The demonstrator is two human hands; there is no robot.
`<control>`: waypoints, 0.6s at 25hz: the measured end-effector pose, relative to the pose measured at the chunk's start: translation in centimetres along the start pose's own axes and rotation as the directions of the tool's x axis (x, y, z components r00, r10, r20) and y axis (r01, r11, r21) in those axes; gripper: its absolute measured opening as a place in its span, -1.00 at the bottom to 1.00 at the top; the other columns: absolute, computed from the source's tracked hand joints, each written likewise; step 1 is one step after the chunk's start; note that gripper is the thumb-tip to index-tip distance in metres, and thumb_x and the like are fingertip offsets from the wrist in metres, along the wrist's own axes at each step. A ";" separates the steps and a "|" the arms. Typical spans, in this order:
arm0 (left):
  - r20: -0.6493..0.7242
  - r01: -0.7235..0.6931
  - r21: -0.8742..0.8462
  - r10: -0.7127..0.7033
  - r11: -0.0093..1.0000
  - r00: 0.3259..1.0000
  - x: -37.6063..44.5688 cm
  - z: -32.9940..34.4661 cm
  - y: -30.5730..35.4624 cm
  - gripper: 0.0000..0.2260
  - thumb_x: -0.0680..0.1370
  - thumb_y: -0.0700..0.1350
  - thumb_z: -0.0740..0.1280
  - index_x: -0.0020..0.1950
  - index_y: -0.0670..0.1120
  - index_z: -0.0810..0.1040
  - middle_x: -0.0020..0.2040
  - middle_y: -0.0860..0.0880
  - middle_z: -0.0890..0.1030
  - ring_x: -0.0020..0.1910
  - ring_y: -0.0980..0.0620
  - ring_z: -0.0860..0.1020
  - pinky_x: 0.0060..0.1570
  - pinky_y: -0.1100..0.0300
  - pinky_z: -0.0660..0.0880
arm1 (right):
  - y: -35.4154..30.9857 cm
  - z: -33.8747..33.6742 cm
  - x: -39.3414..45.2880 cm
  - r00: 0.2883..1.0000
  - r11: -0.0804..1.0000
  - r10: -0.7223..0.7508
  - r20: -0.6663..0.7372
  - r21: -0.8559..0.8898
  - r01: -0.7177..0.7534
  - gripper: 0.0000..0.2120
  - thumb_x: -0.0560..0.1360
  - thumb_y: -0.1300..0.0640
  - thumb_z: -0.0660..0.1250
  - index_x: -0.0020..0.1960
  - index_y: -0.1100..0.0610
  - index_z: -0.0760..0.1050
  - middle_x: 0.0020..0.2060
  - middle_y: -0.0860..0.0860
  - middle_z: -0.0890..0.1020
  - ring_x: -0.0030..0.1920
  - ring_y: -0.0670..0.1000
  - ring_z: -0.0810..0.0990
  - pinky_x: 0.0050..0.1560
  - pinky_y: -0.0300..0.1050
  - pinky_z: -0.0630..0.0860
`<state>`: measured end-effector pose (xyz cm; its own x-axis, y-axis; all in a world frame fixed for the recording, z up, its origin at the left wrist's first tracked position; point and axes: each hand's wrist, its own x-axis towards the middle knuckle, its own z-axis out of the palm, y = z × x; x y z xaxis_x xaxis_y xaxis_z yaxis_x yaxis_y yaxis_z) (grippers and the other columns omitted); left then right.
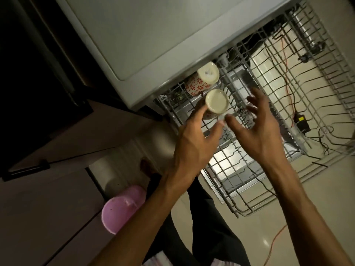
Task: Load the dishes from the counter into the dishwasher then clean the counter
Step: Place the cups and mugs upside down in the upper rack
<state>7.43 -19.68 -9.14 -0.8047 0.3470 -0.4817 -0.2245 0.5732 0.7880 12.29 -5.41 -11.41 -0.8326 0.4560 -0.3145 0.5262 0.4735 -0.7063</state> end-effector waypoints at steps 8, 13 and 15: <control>-0.126 -0.066 0.087 0.077 0.994 0.989 -6.3 -4.9 2.7 -0.46 0.59 0.06 0.31 0.53 -0.04 0.28 0.52 0.02 0.31 0.51 0.13 0.20 0.38 0.42 0.14 | -7.2 -3.0 -5.7 0.981 0.981 -0.193 -0.022 -0.007 0.192 -0.44 0.58 -0.13 0.26 0.50 0.01 0.21 0.43 -0.04 0.39 0.39 -0.09 0.38 0.33 -0.04 0.41; -0.325 -0.117 0.071 0.134 0.991 0.936 -8.8 -9.6 4.5 -0.49 0.58 0.03 0.35 0.49 -0.09 0.36 0.47 0.00 0.39 0.46 0.13 0.29 0.33 0.52 0.20 | -13.6 -2.7 -7.4 0.943 0.944 -0.327 0.059 0.059 0.324 -0.46 0.59 -0.11 0.26 0.50 0.04 0.24 0.41 -0.05 0.42 0.38 -0.15 0.38 0.32 -0.13 0.41; -0.385 -0.107 0.057 0.121 0.993 0.915 -9.9 -11.4 4.6 -0.49 0.58 0.04 0.35 0.49 -0.06 0.36 0.47 0.02 0.38 0.46 0.15 0.29 0.26 0.57 0.18 | -15.8 -2.2 -8.0 0.925 0.927 -0.372 0.079 0.075 0.367 -0.47 0.60 -0.11 0.26 0.49 0.06 0.25 0.40 -0.03 0.43 0.38 -0.14 0.39 0.32 -0.08 0.44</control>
<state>8.07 -28.94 3.61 -0.9750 0.1008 -0.1980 -0.1055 0.5742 0.8119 11.00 -14.83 3.66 -0.9795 0.1856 -0.0781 0.1694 0.5495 -0.8182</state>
